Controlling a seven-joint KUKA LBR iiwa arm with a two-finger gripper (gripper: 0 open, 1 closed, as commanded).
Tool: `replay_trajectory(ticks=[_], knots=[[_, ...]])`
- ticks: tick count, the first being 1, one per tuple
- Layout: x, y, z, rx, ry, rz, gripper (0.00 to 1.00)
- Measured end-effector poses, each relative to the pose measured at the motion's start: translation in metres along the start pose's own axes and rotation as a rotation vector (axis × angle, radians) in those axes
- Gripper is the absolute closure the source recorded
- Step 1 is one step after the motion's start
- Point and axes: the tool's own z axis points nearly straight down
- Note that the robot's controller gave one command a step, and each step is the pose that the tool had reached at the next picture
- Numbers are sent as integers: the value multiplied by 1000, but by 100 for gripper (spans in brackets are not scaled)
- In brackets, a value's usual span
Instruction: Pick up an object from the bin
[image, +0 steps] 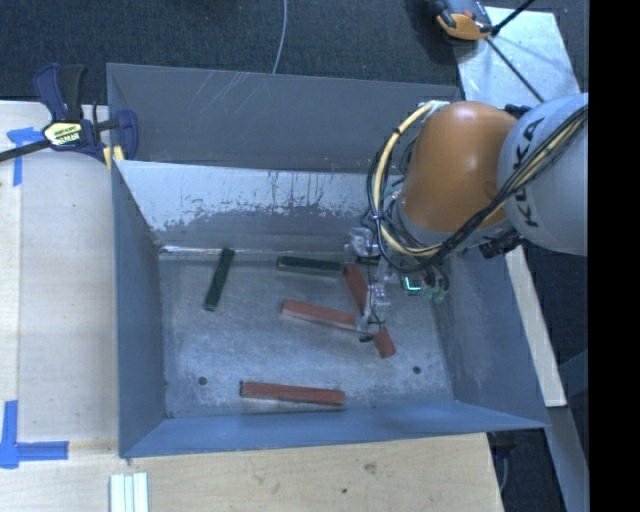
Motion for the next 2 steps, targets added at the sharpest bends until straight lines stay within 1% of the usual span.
replay_trajectory(ticks=[1, 2], knots=[[16, -12, 73, 0, 2, 294, 100], [16, -12, 73, 0, 2, 293, 100]])
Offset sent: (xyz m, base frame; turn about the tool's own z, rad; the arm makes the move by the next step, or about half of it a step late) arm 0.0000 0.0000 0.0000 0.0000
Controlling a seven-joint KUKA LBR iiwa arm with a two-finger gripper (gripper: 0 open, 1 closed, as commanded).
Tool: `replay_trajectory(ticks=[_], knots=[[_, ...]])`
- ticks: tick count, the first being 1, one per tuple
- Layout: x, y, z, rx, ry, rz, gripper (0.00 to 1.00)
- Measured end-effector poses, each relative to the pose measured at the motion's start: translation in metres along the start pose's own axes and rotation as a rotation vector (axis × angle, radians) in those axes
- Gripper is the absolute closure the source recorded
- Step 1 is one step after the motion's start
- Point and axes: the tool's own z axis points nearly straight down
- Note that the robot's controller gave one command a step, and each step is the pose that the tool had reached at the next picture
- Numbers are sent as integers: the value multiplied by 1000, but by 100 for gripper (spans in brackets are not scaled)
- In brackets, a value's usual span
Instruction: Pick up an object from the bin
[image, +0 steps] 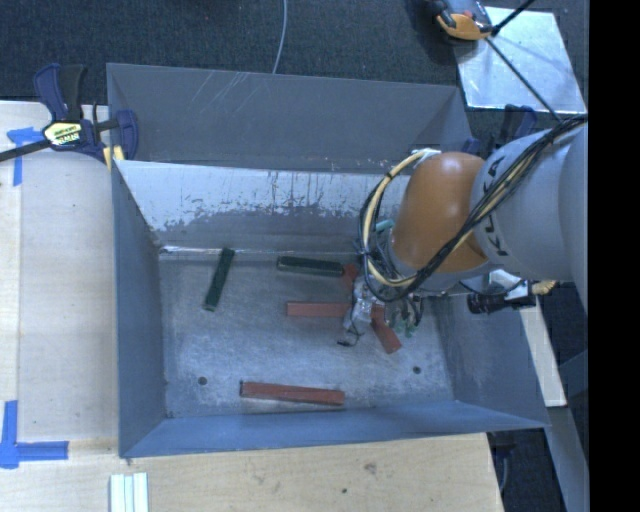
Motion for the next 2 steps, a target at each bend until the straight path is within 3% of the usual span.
replay_trajectory(ticks=[1, 2], knots=[[9, -18, -55, 1, 5, 26, 100], [9, -20, -71, 2, 5, 29, 100]])
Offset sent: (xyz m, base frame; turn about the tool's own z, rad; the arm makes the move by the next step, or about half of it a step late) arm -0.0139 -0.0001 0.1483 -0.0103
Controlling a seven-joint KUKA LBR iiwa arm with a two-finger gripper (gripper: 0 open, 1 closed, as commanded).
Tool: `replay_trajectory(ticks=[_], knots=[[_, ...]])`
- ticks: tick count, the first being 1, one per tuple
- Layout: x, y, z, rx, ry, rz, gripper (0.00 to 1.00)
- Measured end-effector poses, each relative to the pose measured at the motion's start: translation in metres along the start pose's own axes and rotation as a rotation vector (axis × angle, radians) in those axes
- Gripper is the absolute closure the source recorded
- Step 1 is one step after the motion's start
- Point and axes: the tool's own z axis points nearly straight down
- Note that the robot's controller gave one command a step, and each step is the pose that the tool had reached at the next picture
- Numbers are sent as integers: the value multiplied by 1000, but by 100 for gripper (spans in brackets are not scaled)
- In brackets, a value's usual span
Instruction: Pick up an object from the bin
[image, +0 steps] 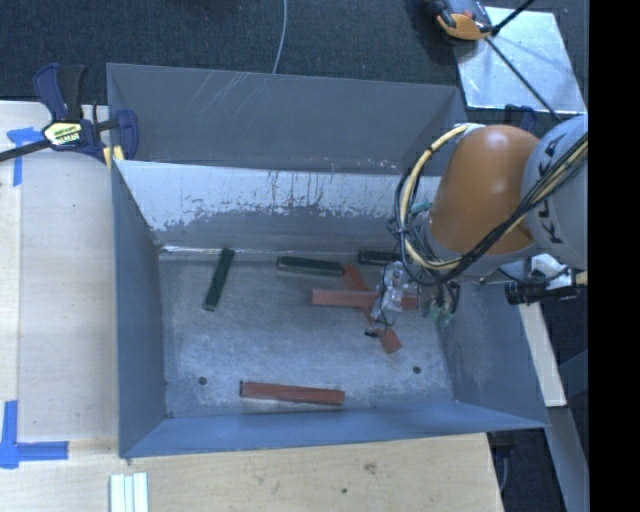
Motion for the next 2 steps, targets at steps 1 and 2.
replay_trajectory(ticks=[1, 2], knots=[[1, -4, -24, -5, -19, -21, 100], [-5, -6, -22, 0, 0, -23, 100]])
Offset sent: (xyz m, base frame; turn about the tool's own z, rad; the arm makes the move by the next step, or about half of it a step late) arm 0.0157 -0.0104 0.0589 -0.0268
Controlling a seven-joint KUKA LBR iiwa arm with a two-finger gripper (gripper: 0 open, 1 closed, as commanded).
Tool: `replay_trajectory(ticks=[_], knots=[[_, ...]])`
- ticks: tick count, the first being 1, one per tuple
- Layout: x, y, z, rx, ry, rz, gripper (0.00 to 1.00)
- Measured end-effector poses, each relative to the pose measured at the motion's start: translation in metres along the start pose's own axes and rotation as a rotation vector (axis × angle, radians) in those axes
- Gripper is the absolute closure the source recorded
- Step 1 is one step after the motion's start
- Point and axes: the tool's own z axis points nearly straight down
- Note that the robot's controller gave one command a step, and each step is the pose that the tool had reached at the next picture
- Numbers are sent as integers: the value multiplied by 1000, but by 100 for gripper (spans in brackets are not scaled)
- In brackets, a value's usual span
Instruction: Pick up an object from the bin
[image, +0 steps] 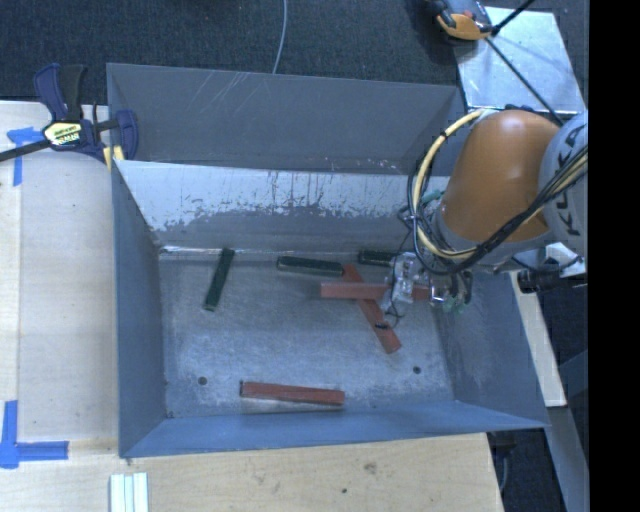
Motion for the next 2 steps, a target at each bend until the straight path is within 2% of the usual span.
replay_trajectory(ticks=[1, 2], knots=[[16, 27, -82, -6, -13, 142, 0], [16, 25, -78, -2, -6, 144, 0]])
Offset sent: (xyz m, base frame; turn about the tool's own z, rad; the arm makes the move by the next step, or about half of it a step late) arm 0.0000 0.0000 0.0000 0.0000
